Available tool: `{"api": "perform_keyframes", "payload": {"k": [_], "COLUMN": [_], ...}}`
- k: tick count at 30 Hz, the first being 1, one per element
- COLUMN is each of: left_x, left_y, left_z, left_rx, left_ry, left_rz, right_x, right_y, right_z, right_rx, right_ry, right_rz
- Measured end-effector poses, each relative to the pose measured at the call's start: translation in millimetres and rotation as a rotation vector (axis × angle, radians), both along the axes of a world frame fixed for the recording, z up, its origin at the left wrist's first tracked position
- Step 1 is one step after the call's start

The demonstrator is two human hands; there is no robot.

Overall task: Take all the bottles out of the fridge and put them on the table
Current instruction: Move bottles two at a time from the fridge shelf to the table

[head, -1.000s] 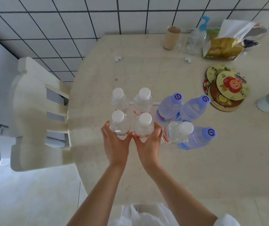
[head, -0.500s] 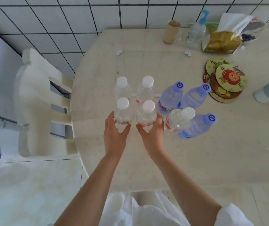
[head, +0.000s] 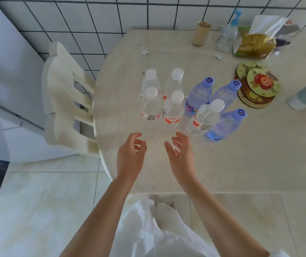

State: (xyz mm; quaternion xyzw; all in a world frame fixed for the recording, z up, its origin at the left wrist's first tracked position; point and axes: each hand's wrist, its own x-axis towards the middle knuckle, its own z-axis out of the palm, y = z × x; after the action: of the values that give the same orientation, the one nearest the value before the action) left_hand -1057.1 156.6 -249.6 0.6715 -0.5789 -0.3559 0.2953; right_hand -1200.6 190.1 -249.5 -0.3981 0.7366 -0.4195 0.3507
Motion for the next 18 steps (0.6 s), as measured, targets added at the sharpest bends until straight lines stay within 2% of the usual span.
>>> {"api": "perform_keyframes", "payload": {"k": [6, 18], "left_x": [11, 21], "left_y": [65, 262], "left_z": [7, 21], "left_rx": [-0.005, 0.054], "left_ry": [-0.037, 0.043], "left_rz": [0.05, 0.479], "right_x": [2, 21], "right_y": [43, 160], "right_z": [4, 24], "right_rx": [0.043, 0.032], "right_ry": [0.044, 0.017], "right_rz": [0.141, 0.625]}}
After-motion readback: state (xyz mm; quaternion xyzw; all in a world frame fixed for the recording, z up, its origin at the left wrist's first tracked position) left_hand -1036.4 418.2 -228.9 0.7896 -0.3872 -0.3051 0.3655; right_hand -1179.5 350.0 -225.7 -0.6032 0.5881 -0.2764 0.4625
